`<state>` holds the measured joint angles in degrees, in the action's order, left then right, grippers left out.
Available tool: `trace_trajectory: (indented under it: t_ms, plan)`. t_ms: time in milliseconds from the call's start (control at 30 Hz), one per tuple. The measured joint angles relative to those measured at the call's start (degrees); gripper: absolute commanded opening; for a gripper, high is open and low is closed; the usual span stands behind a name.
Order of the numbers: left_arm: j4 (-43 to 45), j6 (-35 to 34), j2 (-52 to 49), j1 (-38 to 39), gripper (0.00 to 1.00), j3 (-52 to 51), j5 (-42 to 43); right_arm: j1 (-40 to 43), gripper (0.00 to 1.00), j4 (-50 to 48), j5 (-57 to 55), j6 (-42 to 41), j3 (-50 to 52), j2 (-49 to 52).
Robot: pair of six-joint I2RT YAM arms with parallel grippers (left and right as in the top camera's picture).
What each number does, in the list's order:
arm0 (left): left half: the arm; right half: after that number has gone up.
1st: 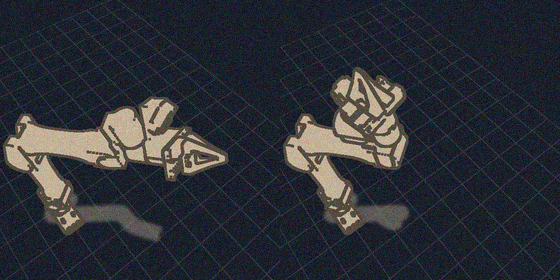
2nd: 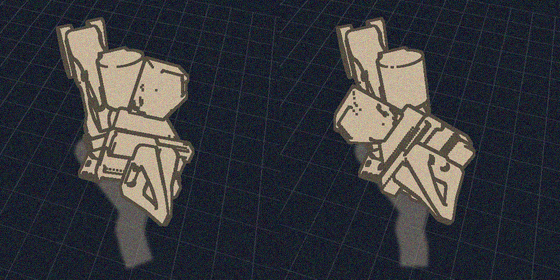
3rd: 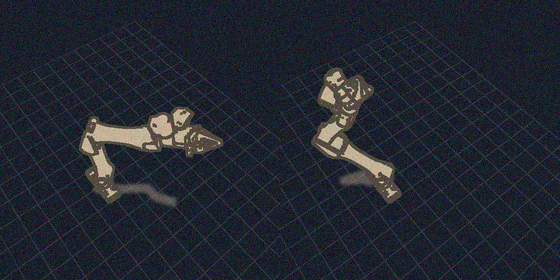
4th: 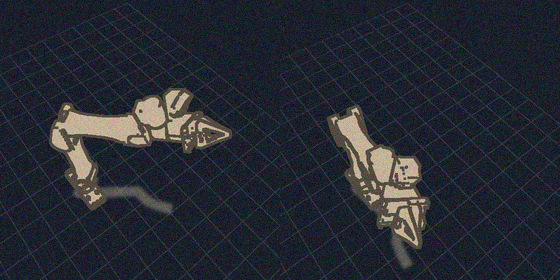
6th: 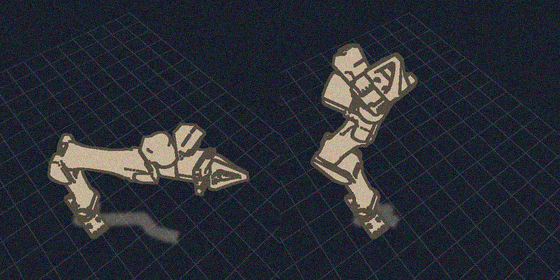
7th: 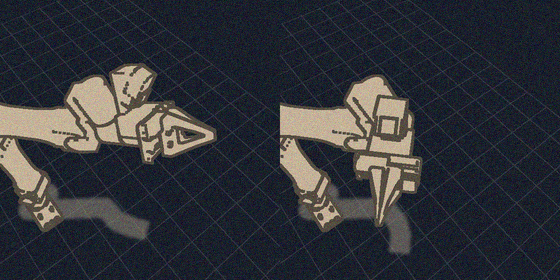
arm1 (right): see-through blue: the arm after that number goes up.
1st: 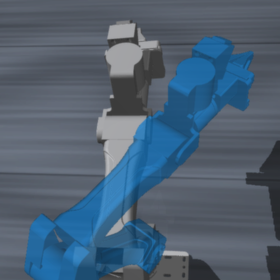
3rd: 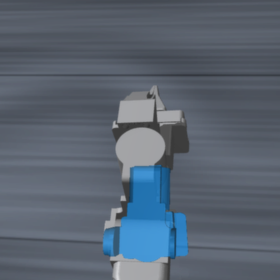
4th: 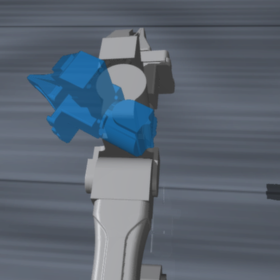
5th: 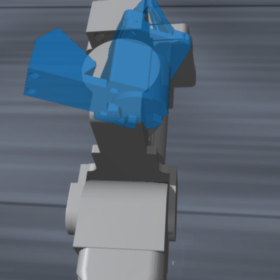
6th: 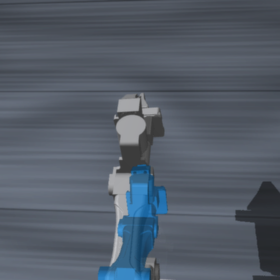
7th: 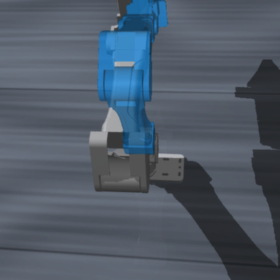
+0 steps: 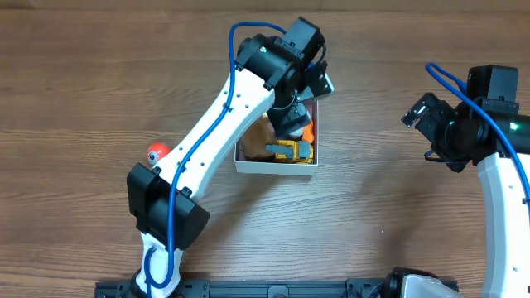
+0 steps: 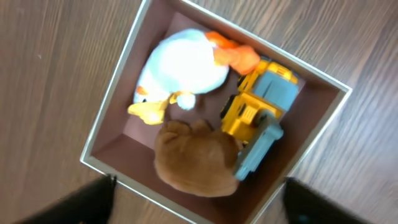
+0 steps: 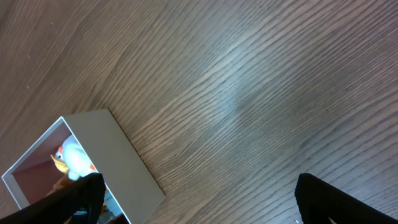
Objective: Pack container
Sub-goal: 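Carry the truck right and lower it into the box, then release, then move the left gripper back and grasp the red-grey ball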
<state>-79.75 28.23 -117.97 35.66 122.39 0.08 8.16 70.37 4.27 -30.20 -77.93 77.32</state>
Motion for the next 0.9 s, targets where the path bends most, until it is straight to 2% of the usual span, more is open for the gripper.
trace_trajectory:
  t_ms: [33,167,267,433,467,500,633,733,900]
  plan:
    - [-0.44,-0.74,0.04,0.00,0.35,0.28,0.48,0.00,1.00,0.02,0.00,0.02,0.00,0.00]
    - [-4.11,-2.08,0.07,0.00,0.50,0.33,1.25,0.00,1.00,0.17,0.00,0.00,0.00,0.00]
    - [-8.66,-6.45,0.07,-0.09,0.56,0.33,-2.43,0.00,1.00,0.20,-0.02,0.02,0.02,0.00]
    - [-11.58,-13.40,1.75,-1.66,0.79,0.31,-8.28,0.00,1.00,0.55,-0.04,0.02,0.00,0.00]
    - [-12.09,-14.91,3.21,-2.25,0.88,0.26,-9.01,0.00,1.00,0.83,-0.04,0.00,0.02,0.00]
    - [-12.57,-15.89,4.63,-2.78,1.00,0.26,-9.33,0.00,1.00,1.18,-0.04,0.04,0.02,0.00]
    - [-14.21,-20.09,15.19,-6.62,1.00,0.09,-10.23,0.00,1.00,2.23,-0.02,0.02,0.02,0.00]
    - [-14.36,-22.91,23.52,-12.63,1.00,-1.27,-9.68,0.00,1.00,2.62,-0.02,0.02,0.00,0.00]
    - [-13.84,-30.08,27.71,-24.87,1.00,-10.88,-7.98,0.00,1.00,2.62,-0.02,0.02,0.02,0.00]
